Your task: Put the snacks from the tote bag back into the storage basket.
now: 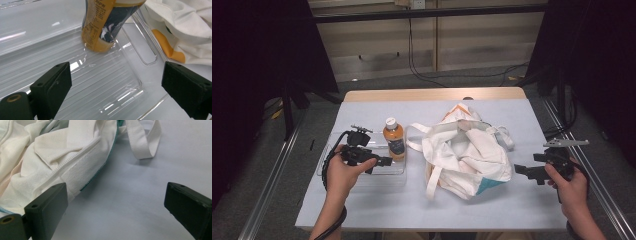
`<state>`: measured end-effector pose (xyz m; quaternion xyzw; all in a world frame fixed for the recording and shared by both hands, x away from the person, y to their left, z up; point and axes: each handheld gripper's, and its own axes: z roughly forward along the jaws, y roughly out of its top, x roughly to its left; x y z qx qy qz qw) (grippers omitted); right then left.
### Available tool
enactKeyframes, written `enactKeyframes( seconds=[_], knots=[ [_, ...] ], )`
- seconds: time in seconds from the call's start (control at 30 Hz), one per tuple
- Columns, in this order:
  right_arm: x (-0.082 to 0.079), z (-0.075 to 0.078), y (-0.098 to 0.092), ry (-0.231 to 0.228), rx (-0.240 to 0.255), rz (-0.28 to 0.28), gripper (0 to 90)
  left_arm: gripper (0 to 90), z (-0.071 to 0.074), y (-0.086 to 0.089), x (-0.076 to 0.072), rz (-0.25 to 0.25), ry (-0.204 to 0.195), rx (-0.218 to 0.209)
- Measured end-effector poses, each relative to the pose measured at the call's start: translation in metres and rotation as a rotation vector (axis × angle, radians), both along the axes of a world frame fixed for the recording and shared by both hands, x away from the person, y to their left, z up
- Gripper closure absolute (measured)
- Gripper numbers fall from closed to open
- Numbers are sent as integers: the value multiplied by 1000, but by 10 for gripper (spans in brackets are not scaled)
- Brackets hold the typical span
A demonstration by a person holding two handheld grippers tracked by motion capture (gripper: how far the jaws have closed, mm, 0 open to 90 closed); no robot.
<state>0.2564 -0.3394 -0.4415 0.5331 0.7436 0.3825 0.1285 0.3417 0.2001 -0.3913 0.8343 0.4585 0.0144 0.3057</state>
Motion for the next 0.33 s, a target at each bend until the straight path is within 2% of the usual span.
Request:
enactKeyframes(
  seconds=[0.07,0.1,0.27,0.33],
  knots=[
    [0,0,0,0,0,0,51,92,0,1,-1,5,-9,-16],
    [-1,0,0,-2,-1,2,51,92,0,2,-2,-6,-4,-15],
    [-2,-1,1,6,-5,8,51,91,-1,2,-4,13,-22,-24],
    [-2,-1,1,3,-8,14,51,91,-1,2,-4,-3,-24,-19]
  ],
)
